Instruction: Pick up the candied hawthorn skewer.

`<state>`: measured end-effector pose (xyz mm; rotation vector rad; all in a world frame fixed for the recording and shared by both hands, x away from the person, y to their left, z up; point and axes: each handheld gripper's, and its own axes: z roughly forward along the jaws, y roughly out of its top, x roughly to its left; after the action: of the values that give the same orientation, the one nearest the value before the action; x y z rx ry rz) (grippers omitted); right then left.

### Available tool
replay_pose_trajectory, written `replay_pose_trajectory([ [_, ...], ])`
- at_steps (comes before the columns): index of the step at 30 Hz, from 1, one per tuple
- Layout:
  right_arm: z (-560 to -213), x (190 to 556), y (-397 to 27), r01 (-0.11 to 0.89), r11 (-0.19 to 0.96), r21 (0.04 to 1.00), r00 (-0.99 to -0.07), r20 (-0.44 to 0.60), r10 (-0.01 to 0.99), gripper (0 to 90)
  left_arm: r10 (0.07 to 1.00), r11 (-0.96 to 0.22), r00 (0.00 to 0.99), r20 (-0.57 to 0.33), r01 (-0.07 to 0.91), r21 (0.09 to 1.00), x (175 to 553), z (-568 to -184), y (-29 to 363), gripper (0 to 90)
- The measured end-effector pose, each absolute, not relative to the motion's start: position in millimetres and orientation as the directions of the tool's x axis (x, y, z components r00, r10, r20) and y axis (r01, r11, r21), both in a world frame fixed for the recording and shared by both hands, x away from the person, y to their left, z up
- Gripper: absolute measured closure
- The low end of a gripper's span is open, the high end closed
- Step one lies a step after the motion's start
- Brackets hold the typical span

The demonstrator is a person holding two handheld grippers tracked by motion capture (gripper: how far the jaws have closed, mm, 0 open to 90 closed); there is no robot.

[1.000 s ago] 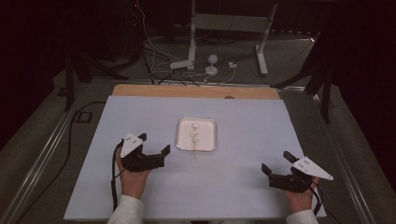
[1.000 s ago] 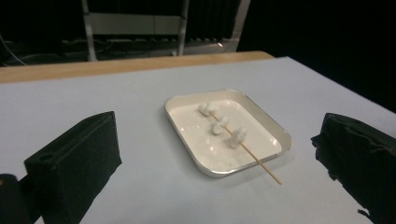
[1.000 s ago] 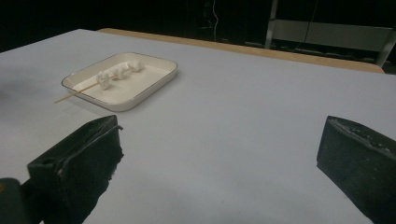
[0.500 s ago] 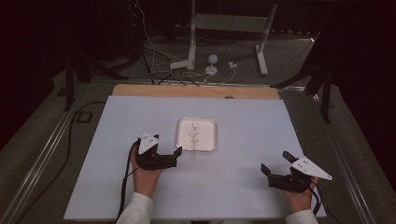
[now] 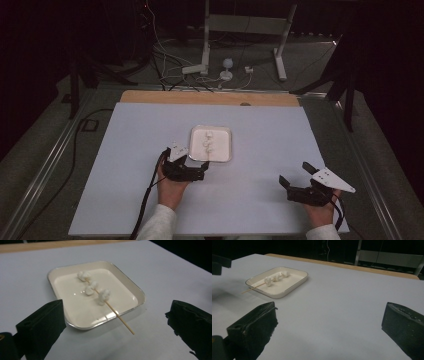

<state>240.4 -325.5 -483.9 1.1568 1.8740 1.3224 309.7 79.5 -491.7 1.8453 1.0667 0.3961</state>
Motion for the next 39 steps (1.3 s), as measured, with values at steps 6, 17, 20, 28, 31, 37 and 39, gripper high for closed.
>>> replay_pose_trajectory([
  [6,-484.1,240.6,-325.3,0.327,0.14,0.935,-0.468,0.032,0.883,0.0,0.811,-0.215,0.566,-0.147,0.523,0.825,311.6,-497.1,65.6,1.3],
  [17,-484.2,241.0,-325.7,0.326,0.141,0.935,-0.469,0.03,0.883,0.0,0.793,-0.275,0.59,-0.149,0.566,0.777,312.9,-512.5,47.3,17.4],
  [20,-484.2,240.9,-325.6,0.327,0.142,0.934,-0.469,0.03,0.883,0.0,0.793,-0.282,0.59,-0.149,0.572,0.77,312.2,-514.9,46.0,25.7],
  [28,-484.5,241.3,-325.1,0.328,0.144,0.933,-0.469,0.028,0.883,0.0,0.81,-0.327,0.58,-0.082,0.564,0.758,311.2,-518.6,42.8,52.0],
  [31,-484.5,241.2,-325.2,0.328,0.144,0.934,-0.468,0.028,0.883,0.0,0.817,-0.324,0.569,-0.092,0.586,0.743,312.7,-519.6,44.6,61.0],
  [37,-484.6,241.4,-325.4,0.33,0.145,0.933,-0.467,0.028,0.884,0.0,0.829,-0.302,0.544,-0.128,0.63,0.716,316.2,-519.2,51.4,71.3],
  [39,-484.6,241.4,-325.4,0.331,0.144,0.933,-0.467,0.029,0.884,0.0,0.831,-0.3,0.54,-0.134,0.638,0.709,317.1,-519.2,54.3,75.5],
])
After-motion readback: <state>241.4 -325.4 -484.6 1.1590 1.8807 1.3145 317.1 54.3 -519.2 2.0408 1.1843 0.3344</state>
